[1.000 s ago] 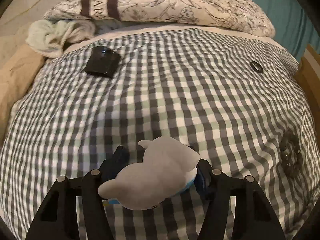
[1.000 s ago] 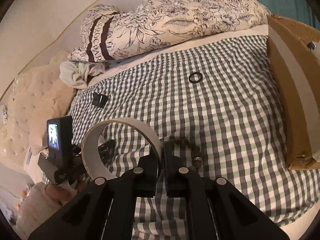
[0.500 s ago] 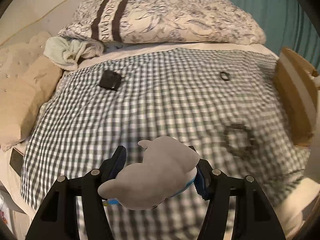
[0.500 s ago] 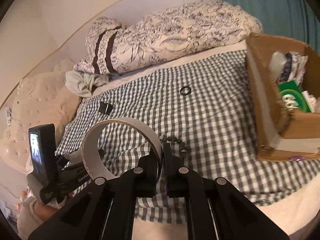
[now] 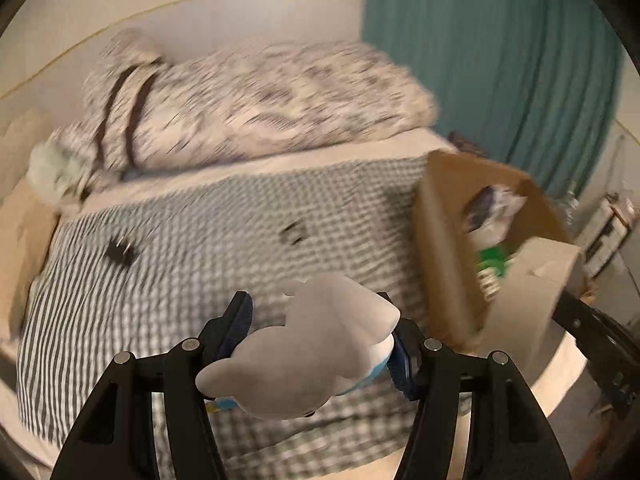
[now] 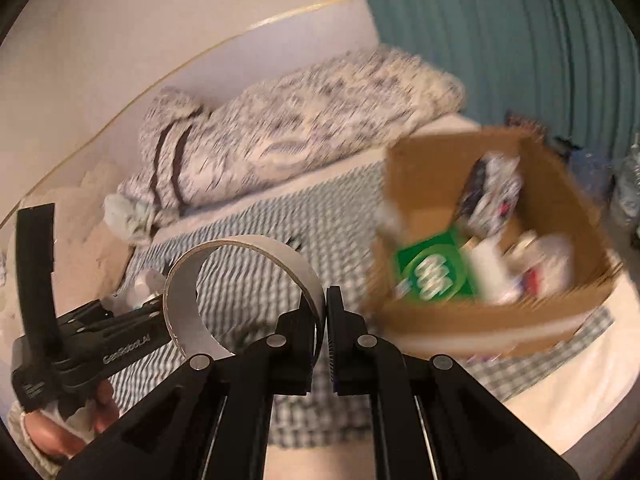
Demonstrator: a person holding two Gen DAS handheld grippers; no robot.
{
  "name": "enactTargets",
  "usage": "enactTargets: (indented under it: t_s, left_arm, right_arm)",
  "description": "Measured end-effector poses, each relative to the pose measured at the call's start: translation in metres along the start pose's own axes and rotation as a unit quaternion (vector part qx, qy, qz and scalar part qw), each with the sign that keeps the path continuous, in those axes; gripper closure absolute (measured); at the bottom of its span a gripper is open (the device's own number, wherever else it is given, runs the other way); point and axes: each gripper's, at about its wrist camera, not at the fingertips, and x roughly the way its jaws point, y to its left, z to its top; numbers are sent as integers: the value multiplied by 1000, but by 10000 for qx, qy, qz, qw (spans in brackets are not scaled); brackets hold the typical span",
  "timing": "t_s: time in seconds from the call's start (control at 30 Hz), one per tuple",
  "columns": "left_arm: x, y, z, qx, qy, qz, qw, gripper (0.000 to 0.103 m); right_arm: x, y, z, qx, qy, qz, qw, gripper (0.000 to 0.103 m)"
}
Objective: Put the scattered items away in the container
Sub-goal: 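Carry the figurine and tape roll into the cardboard box and open both grippers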
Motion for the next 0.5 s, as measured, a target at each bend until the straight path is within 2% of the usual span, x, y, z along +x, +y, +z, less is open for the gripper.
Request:
enactTargets:
  t_s: [0.2,0.33,0.5]
  left_arm:
    - [2,-82,38,456,-316,-565,9969,40]
    - [24,-125,48,760,-198,-707,9944,40]
    - [59,-161,50,937,118,-615,9936,40]
  right_arm:
    - [-17,-54,43,145,-368,-587,9975,98]
    - [-11,-89,56,203,-312,-948,9948,98]
    - [4,-130,62,474,-187,-1165,9919,97]
